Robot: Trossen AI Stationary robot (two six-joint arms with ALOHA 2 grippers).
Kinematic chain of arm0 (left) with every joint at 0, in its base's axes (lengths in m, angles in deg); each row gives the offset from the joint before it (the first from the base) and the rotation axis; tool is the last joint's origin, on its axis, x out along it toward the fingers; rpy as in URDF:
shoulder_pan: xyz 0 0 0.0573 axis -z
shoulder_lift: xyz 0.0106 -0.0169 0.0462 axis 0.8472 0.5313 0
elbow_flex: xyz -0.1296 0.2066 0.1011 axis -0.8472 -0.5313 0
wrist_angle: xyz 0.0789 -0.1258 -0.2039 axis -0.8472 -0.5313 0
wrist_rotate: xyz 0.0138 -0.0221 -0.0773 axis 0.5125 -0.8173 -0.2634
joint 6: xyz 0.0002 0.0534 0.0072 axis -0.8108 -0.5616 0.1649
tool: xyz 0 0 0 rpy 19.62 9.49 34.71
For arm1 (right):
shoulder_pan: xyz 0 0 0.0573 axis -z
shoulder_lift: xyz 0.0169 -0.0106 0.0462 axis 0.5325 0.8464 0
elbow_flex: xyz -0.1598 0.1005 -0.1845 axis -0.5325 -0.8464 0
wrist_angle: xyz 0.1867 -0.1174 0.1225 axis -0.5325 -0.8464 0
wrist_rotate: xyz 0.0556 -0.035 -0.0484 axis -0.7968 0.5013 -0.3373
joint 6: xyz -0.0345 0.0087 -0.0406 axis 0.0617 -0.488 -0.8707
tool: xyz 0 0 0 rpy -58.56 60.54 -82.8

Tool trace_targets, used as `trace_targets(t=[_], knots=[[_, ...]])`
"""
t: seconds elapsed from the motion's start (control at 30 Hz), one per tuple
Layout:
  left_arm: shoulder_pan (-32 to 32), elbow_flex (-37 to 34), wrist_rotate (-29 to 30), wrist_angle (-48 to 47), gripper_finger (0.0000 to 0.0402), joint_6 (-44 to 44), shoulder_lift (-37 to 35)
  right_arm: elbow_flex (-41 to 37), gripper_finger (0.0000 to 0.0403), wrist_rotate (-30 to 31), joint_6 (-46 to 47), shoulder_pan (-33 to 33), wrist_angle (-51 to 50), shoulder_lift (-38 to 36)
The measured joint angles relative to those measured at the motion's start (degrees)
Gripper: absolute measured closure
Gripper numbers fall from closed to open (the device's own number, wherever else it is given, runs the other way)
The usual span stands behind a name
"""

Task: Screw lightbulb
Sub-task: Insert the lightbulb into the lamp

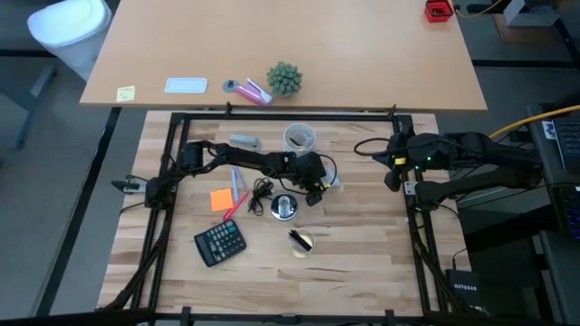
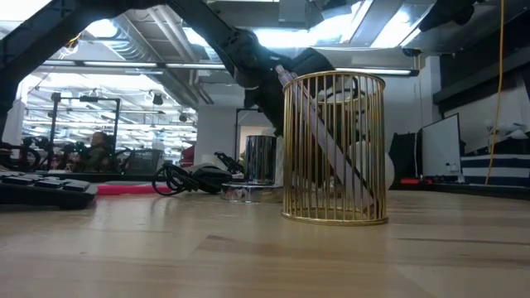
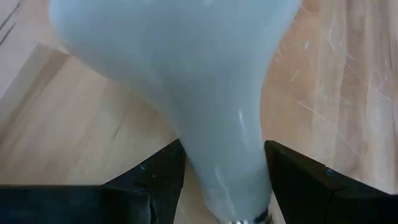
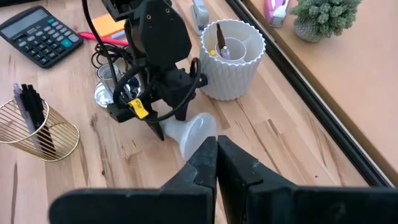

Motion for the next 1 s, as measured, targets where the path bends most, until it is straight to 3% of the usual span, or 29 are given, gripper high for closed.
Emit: trace_targets(t=[0.3,0.53,0.83,1.0], knots=[[0.0,-0.03,0.02,4.64,0.0271,0.29,-2.94,0.01,0.0391,0.0,0.0,0.0,0.06,-0.02],[-0.04,0.19,0.15,2.92,0.0268,0.24,-7.26,0.01,0.0391,0.0,0.02,0.0,0.03,-0.02],[-0.04,0.2,4.18,-10.02,0.0262,1.52,-16.83,-0.36,0.0391,-0.1,2.67,-0.04,0.13,-0.02],[0.37,0.15,6.75,-18.91,0.026,2.56,-21.4,-4.79,0.0391,-0.63,2.67,-0.04,2.36,0.0]])
